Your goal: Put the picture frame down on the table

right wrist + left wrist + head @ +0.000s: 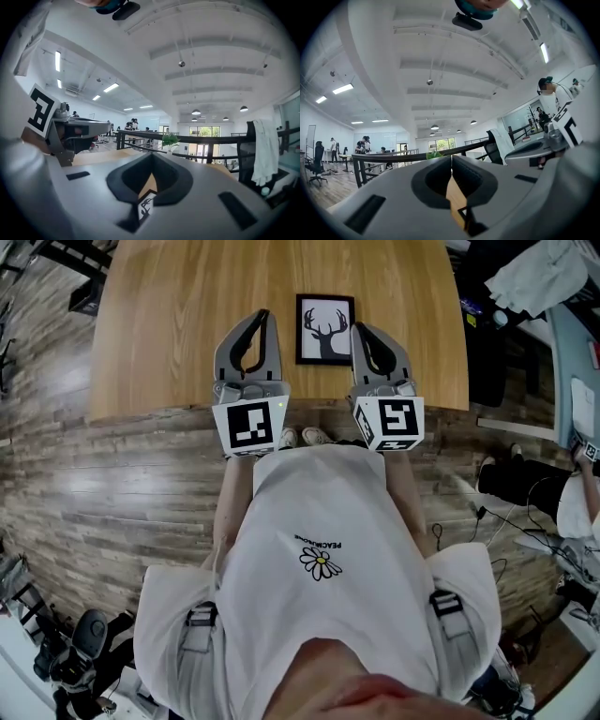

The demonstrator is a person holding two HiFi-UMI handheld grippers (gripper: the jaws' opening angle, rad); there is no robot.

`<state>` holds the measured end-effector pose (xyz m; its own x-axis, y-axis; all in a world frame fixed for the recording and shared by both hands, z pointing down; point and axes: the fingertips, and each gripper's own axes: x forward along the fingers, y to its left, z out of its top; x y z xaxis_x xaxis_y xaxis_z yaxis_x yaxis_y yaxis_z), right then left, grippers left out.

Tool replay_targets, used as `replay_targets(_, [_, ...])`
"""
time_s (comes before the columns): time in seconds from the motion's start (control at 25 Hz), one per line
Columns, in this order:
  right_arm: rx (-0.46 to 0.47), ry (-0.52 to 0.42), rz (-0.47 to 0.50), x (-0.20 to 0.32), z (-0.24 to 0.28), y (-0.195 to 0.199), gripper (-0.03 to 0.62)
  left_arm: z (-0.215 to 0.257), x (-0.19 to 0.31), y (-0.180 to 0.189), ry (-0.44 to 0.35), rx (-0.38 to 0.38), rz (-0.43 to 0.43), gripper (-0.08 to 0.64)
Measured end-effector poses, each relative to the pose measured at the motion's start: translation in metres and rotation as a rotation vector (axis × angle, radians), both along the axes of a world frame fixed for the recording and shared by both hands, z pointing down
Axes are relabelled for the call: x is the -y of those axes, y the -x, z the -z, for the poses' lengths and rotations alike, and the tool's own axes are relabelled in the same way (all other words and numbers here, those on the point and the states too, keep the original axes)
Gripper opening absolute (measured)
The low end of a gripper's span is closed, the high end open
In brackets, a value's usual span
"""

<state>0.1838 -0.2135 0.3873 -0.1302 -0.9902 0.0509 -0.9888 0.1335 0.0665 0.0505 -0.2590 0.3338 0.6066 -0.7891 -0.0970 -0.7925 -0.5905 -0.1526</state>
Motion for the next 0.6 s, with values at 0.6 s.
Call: replay_targets(0.6, [-0.025,-0.064,0.001,-0.010,0.027,0.002,0.009,0.000,-0.003,-0.004,0.006,-0.018,-0.001,0.018])
